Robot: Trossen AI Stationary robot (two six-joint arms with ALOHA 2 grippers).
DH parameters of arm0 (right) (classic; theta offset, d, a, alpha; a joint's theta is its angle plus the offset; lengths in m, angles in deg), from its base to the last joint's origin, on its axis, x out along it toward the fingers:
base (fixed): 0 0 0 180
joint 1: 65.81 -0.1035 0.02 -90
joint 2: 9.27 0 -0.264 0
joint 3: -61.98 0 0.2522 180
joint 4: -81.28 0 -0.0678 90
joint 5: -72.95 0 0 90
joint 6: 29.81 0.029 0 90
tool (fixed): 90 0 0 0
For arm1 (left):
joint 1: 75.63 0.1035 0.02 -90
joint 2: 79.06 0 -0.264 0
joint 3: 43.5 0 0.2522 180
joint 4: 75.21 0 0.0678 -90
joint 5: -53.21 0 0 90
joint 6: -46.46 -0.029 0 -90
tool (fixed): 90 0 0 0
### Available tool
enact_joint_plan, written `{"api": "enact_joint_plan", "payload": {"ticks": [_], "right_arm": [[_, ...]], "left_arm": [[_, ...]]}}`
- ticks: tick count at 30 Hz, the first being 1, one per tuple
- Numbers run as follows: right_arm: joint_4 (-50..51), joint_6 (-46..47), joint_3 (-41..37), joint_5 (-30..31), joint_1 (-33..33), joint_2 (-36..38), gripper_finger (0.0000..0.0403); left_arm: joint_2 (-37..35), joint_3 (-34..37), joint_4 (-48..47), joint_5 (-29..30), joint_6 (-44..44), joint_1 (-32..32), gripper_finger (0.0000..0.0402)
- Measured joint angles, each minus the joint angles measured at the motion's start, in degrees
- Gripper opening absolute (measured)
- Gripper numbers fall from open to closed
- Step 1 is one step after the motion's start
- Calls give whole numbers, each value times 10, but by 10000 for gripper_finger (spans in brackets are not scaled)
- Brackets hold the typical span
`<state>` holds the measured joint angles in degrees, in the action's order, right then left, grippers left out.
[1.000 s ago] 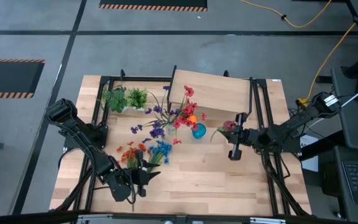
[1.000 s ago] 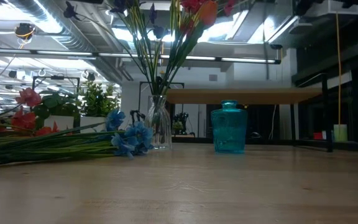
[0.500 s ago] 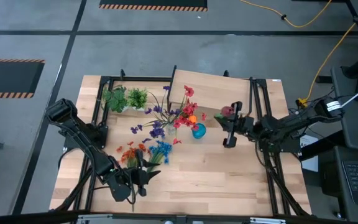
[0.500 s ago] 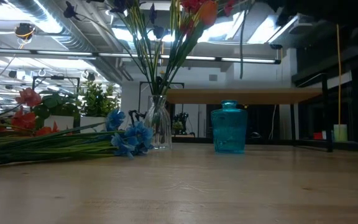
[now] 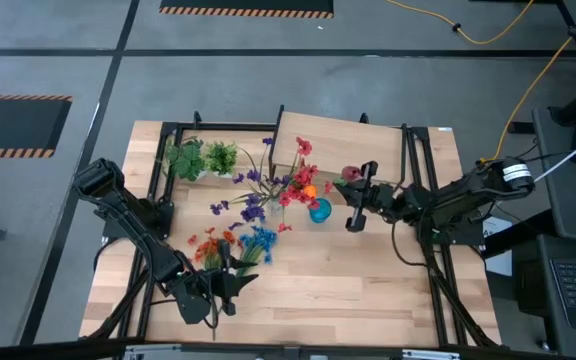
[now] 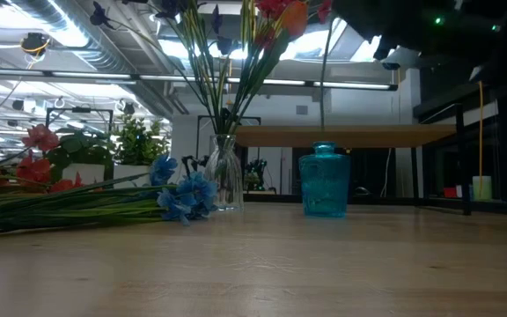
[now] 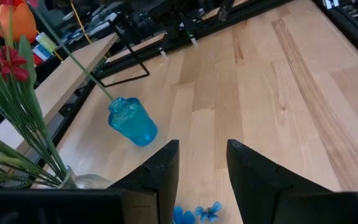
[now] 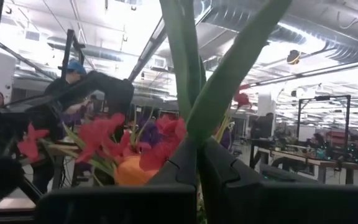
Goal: Pick and place flowers into a vace then onto a shelf
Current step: Put the red flower into the blue vase
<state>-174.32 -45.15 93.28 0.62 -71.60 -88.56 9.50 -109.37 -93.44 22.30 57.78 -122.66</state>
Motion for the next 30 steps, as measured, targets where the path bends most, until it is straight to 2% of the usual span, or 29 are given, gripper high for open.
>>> {"api": "enact_joint_plan", "payload": {"ticks": [12, 30], "right_arm": [[2, -14, 0, 0, 8, -21, 0], [80, 1, 0, 1, 8, -21, 9]], "left_arm": [[0, 0, 0, -1, 15, 0, 127], [0, 0, 0, -5, 15, 0, 127]]}}
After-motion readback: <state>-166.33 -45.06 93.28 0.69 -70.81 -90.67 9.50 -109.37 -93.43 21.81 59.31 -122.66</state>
